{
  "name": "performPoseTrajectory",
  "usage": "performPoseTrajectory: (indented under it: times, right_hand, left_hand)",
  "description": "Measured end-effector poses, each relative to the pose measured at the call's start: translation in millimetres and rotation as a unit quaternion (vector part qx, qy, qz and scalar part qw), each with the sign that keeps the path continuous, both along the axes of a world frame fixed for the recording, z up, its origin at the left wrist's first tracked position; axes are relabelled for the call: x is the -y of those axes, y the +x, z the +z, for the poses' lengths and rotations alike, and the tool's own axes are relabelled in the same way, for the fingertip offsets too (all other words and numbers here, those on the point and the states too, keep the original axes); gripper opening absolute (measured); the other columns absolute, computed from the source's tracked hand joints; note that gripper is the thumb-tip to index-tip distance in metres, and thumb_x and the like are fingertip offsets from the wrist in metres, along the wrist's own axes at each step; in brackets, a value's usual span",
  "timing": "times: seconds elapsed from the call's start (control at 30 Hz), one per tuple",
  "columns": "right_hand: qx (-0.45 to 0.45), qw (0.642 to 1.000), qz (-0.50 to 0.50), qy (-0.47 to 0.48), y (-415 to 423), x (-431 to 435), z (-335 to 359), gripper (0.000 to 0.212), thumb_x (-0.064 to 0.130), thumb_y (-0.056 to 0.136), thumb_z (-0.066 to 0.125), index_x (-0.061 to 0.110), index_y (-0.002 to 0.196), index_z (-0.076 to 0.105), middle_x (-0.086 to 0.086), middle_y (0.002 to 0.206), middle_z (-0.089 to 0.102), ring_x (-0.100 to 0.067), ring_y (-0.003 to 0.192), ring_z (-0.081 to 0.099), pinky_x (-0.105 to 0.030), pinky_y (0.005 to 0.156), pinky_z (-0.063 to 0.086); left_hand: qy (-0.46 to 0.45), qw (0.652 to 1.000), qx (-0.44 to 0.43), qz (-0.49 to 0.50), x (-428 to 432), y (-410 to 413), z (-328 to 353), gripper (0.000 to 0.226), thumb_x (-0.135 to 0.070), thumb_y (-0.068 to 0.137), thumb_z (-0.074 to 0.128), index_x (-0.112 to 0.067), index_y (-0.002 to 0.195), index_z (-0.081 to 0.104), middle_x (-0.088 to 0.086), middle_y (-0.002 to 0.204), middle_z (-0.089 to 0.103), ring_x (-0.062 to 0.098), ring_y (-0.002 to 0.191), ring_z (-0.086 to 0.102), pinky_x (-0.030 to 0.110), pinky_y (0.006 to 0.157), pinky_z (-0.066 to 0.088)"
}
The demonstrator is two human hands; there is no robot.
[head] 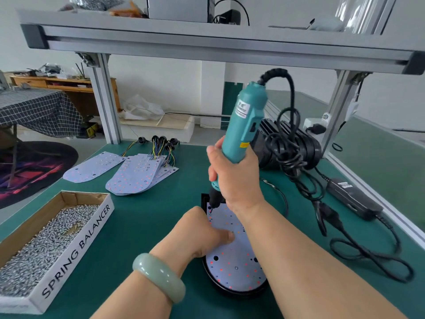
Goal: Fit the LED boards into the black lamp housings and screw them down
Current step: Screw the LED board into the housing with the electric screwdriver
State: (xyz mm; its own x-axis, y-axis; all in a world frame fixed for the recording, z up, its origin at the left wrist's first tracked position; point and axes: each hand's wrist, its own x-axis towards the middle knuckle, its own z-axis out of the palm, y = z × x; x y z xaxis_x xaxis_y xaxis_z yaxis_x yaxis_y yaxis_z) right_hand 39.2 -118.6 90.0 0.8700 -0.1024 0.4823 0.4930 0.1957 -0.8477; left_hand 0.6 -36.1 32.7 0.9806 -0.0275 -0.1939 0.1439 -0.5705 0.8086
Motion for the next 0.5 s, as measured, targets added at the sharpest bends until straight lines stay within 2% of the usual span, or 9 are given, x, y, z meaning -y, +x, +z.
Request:
performPoseTrajectory:
  times: [0.1, 0.23, 0.37, 0.5]
  right_hand:
    - [-0.011, 1.000, -0.001, -0.011, -0.8, -3.7, 0.3, 0.031, -0.002, 0.086, 0.063, 0.017, 0.068, 0.046, 0.012, 0.043, 0.043, -0.010, 0.034, 0.040, -0.020, 0.041, 0.036]
    - [-0.016, 1.000, -0.008, -0.012, -3.6, -5.0, -1.7, 0.030, -0.006, 0.085, 0.061, 0.013, 0.069, 0.046, 0.007, 0.044, 0.043, -0.012, 0.037, 0.038, -0.019, 0.042, 0.037]
    - [-0.019, 1.000, -0.014, -0.008, -5.6, -3.2, -0.4, 0.028, -0.006, 0.085, 0.062, 0.012, 0.071, 0.046, 0.001, 0.050, 0.043, -0.013, 0.039, 0.039, -0.020, 0.042, 0.038]
    - [-0.014, 0.999, 0.009, -0.028, -5.9, -0.2, -0.1, 0.025, -0.004, 0.087, 0.063, 0.012, 0.075, 0.047, 0.002, 0.051, 0.044, -0.012, 0.041, 0.041, -0.020, 0.044, 0.040]
  left_hand:
    - [0.002, 1.000, 0.005, -0.002, -0.6, 0.4, -1.7, 0.036, -0.026, 0.066, 0.076, -0.014, 0.070, 0.043, 0.004, 0.069, 0.041, 0.019, 0.062, 0.036, 0.029, 0.058, 0.029]
    - [0.000, 1.000, 0.008, -0.014, -2.5, 0.6, -2.9, 0.044, -0.026, 0.067, 0.076, -0.019, 0.055, 0.034, -0.008, 0.047, 0.032, 0.016, 0.047, 0.028, 0.023, 0.049, 0.023]
    - [0.001, 1.000, 0.006, -0.009, -2.5, 1.2, -2.4, 0.040, -0.028, 0.068, 0.078, -0.017, 0.060, 0.040, 0.001, 0.062, 0.041, 0.019, 0.058, 0.035, 0.027, 0.055, 0.029]
    - [0.001, 1.000, 0.003, -0.011, -2.0, -0.4, 0.9, 0.037, -0.028, 0.070, 0.078, -0.016, 0.066, 0.043, 0.002, 0.069, 0.046, 0.020, 0.063, 0.042, 0.026, 0.056, 0.033]
